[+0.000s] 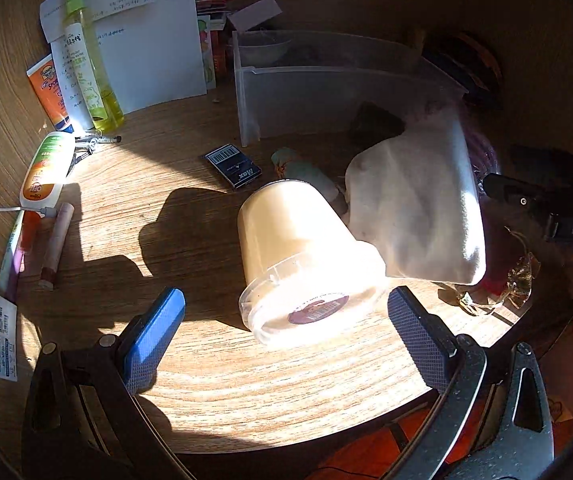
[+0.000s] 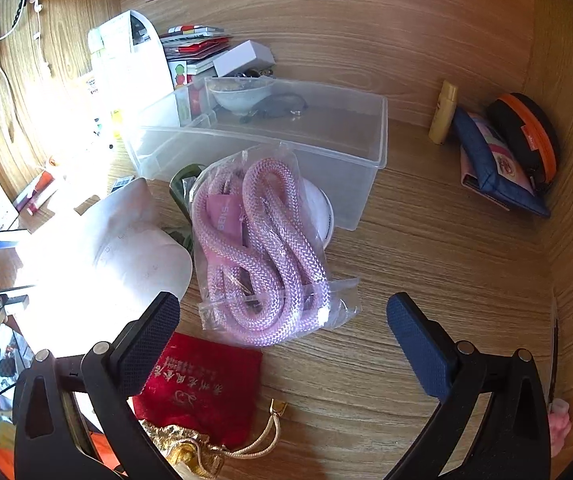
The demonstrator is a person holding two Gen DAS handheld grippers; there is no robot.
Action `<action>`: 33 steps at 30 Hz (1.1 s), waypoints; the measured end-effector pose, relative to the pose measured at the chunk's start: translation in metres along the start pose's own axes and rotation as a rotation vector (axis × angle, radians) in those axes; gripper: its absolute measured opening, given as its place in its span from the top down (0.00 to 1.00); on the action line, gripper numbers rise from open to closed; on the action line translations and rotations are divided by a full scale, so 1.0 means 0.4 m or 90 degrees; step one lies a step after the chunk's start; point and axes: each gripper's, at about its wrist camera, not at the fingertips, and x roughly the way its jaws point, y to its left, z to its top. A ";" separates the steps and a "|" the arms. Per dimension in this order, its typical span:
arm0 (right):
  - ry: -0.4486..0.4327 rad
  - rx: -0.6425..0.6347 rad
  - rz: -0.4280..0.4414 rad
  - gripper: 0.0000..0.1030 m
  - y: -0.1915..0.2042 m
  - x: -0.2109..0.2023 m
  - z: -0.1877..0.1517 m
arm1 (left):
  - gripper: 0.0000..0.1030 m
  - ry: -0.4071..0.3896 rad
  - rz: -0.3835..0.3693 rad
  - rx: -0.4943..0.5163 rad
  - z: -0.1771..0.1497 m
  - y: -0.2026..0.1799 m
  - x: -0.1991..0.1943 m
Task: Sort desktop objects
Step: 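Grasp the bagged pink rope with the right tool while the left grasps the cream tub, then carry both items over the clear box and open the right tool to drop the rope bag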
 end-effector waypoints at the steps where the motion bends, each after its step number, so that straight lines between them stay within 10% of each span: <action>1: 0.003 -0.003 0.000 0.00 0.002 0.007 0.002 | 0.00 -0.002 0.012 0.007 -0.003 -0.008 0.007; 19: 0.048 -0.127 -0.089 0.03 0.066 0.110 0.036 | 0.00 -0.081 0.138 -0.004 -0.006 -0.009 0.038; 23: 0.043 -0.125 -0.083 0.20 0.067 0.106 0.040 | 0.06 -0.100 0.140 -0.022 -0.002 0.011 0.030; 26: 0.043 -0.114 -0.075 0.29 0.063 0.104 0.043 | 0.30 -0.098 0.126 -0.024 0.001 0.022 0.034; 33: 0.026 -0.087 -0.048 0.40 0.049 0.076 0.042 | 0.32 -0.098 0.112 -0.037 0.007 0.046 0.040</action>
